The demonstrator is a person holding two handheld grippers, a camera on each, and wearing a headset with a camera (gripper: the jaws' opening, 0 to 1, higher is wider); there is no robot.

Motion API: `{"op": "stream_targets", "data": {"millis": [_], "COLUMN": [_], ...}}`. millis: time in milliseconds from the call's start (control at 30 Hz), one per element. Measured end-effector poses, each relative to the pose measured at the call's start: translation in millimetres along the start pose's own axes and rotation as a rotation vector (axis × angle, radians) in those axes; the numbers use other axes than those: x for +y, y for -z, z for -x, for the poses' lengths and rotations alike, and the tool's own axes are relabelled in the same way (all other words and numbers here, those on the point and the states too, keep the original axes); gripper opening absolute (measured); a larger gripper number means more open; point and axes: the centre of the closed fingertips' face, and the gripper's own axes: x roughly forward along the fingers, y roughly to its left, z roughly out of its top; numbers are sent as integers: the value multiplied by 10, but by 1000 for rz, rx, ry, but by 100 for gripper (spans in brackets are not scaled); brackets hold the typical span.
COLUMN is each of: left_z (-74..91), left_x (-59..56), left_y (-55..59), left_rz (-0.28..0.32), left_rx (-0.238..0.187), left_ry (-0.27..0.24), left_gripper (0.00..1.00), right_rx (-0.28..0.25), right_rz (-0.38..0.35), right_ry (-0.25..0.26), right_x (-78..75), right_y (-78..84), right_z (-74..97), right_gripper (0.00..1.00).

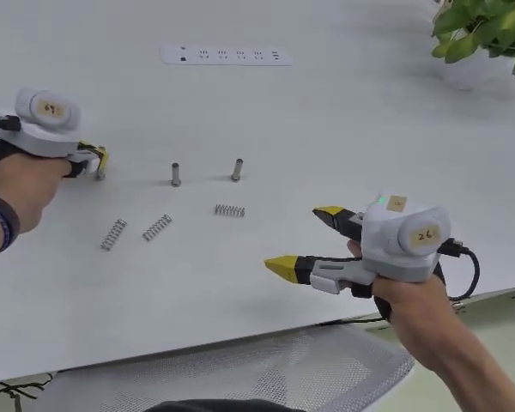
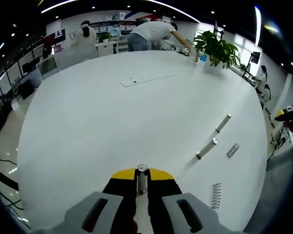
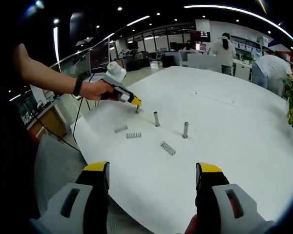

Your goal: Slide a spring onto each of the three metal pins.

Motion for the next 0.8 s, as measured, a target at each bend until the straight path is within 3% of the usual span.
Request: {"op": "stream_targets", "data": {"millis": [267,800], "left_z": [25,128], "left_x": [14,-84], "left_y": [19,81], "left_rz": [-8,-7], "left_rx": [0,2], "left_ry": [-3,-6], "left_gripper": [0,0], "right_rx": [-3,-3], "right_rz": [1,1], "right_ry": [-1,-3], "right_x": [-1,7], "right_y": [2,16], "right_z": [-3,5], "right_gripper": [71,71]}}
